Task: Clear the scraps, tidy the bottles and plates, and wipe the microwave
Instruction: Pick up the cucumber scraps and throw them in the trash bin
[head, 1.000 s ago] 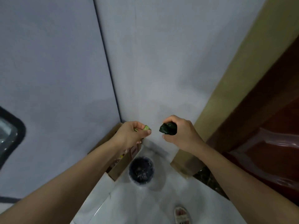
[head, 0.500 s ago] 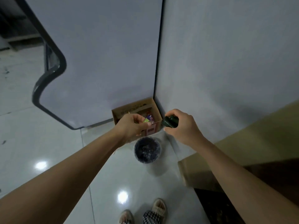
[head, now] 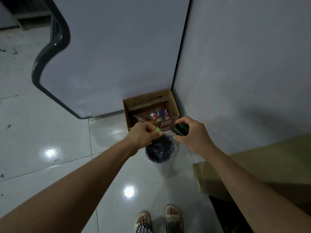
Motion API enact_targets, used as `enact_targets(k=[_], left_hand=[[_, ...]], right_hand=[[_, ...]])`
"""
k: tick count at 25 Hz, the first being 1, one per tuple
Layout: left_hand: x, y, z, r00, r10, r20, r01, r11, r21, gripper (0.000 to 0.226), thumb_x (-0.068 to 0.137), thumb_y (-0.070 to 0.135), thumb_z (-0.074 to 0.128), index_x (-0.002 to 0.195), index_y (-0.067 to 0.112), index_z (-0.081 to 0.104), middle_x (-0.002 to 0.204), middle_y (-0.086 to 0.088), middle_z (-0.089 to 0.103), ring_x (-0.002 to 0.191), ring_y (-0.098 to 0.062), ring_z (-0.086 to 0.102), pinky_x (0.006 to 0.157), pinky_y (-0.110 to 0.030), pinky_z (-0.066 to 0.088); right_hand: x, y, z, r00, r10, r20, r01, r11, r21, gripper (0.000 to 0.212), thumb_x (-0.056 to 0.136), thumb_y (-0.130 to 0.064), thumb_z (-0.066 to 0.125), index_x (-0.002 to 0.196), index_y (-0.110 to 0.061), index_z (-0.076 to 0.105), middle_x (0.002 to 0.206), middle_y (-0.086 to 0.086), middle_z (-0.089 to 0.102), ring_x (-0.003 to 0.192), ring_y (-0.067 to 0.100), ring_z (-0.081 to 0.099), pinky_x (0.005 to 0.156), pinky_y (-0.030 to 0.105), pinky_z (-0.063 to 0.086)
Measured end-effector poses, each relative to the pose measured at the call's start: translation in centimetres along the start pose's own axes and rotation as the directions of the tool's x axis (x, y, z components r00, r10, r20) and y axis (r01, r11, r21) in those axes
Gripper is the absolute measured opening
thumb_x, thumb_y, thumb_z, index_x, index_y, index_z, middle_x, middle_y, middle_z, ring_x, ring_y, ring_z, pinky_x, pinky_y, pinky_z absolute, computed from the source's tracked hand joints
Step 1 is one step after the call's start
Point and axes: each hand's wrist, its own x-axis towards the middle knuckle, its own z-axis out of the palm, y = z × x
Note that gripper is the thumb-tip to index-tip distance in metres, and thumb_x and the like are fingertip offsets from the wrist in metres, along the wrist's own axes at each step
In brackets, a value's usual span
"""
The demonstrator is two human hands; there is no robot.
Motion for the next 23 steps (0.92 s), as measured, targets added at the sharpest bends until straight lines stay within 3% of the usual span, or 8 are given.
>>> enact_targets(k=[6, 9, 15, 23], left_hand=[[6.0, -6.7, 4.4, 0.994, -0.074, -0.081, 0.073, 0.997, -0.013, 0.012, 0.083, 0.02, 0.069, 0.091, 0.012, 0.064, 0.091, -0.001, 0.063, 0.09, -0.018, 0.059, 0.076, -0.031, 0.052], [8.9, -9.6, 6.6, 0.984, -0.134, -0.115, 0.129, 0.99, -0.05, 0.016, 0.084, 0.019, 0.068, 0.096, 0.01, 0.065, 0.099, 0.005, 0.058, 0.097, -0.019, 0.057, 0.085, -0.036, 0.052], [15.1, -16.6, 10.1, 0.966, -0.188, -0.177, 0.177, 0.981, -0.075, 0.007, 0.084, 0.018, 0.068, 0.088, 0.015, 0.063, 0.093, -0.002, 0.063, 0.095, -0.021, 0.059, 0.083, -0.037, 0.053], [24.6, -28.4, 14.0, 0.948, -0.182, -0.263, 0.197, 0.98, 0.033, 0.019, 0.082, 0.023, 0.071, 0.096, 0.013, 0.063, 0.094, -0.005, 0.063, 0.088, -0.02, 0.06, 0.076, -0.03, 0.051]], right_hand=[[2.8, 6.8, 4.8, 0.996, 0.01, 0.088, -0.008, 1.0, -0.017, 0.043, 0.068, -0.015, 0.079, 0.107, -0.015, 0.06, 0.094, -0.002, 0.061, 0.082, 0.012, 0.055, 0.068, 0.016, 0.044], [4.4, 10.1, 7.3, 0.991, -0.015, 0.131, 0.015, 1.0, 0.001, 0.043, 0.069, -0.014, 0.079, 0.107, -0.014, 0.059, 0.093, -0.002, 0.059, 0.086, 0.014, 0.057, 0.074, 0.022, 0.048], [7.1, 17.3, 14.3, 0.979, -0.033, 0.2, 0.033, 0.999, 0.004, 0.043, 0.07, -0.013, 0.079, 0.107, -0.012, 0.059, 0.1, 0.006, 0.064, 0.089, 0.018, 0.058, 0.078, 0.028, 0.051], [10.7, 27.8, 26.4, 0.978, -0.033, 0.206, 0.055, 0.993, -0.103, 0.049, 0.073, -0.015, 0.078, 0.116, -0.015, 0.054, 0.108, 0.006, 0.061, 0.094, 0.02, 0.056, 0.079, 0.033, 0.05]])
